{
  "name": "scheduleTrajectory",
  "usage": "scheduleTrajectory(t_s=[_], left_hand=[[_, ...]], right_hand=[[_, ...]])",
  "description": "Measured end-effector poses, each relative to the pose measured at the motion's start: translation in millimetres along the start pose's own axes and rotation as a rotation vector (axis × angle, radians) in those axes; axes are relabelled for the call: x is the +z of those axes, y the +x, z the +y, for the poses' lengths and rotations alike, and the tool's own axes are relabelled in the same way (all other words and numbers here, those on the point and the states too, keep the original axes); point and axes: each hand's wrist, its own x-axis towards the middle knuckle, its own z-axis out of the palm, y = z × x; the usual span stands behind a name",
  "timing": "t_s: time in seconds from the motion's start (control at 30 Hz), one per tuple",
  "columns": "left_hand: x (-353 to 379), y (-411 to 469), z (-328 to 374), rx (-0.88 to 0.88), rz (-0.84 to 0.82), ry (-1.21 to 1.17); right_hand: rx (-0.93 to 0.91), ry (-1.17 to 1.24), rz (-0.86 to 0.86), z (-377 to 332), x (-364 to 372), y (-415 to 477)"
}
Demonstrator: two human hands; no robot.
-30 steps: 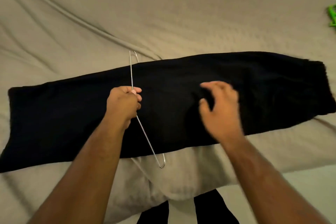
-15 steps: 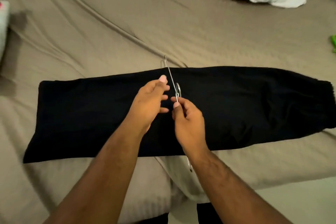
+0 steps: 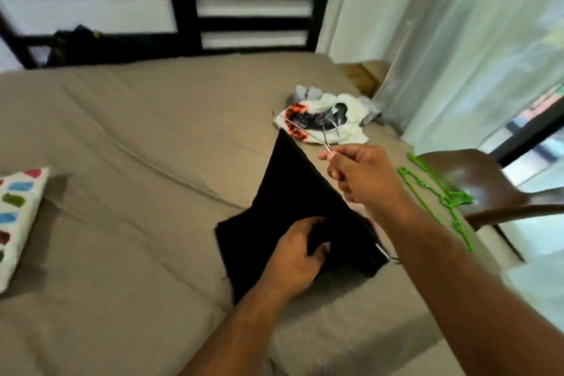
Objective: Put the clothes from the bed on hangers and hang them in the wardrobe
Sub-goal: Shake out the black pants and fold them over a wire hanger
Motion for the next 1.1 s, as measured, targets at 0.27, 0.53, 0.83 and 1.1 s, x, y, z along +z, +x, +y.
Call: scheduleTrajectory(t_s=[0.27, 0.53, 0.83, 1.1], left_hand=[[-102.0, 0.1, 153.1, 0.454, 0.379, 0.047], [-136.4, 3.3, 320.5, 0.894, 0.576, 0.376], [3.2, -1.8, 422.1, 1.110, 0.317, 0.503], [161.5, -4.6, 477.7, 1.086, -0.014, 0.301]], right_hand=[[-0.280, -0.175, 0.110, -163.4, -146.4, -49.0], [-0.467, -0.224, 0.289, -219.8, -247.2, -132.6], [-0.507, -0.321, 0.311, -175.2, -334.7, -210.5], [-0.397, -0.527, 0.522, -91.4, -465.8, -285.6]])
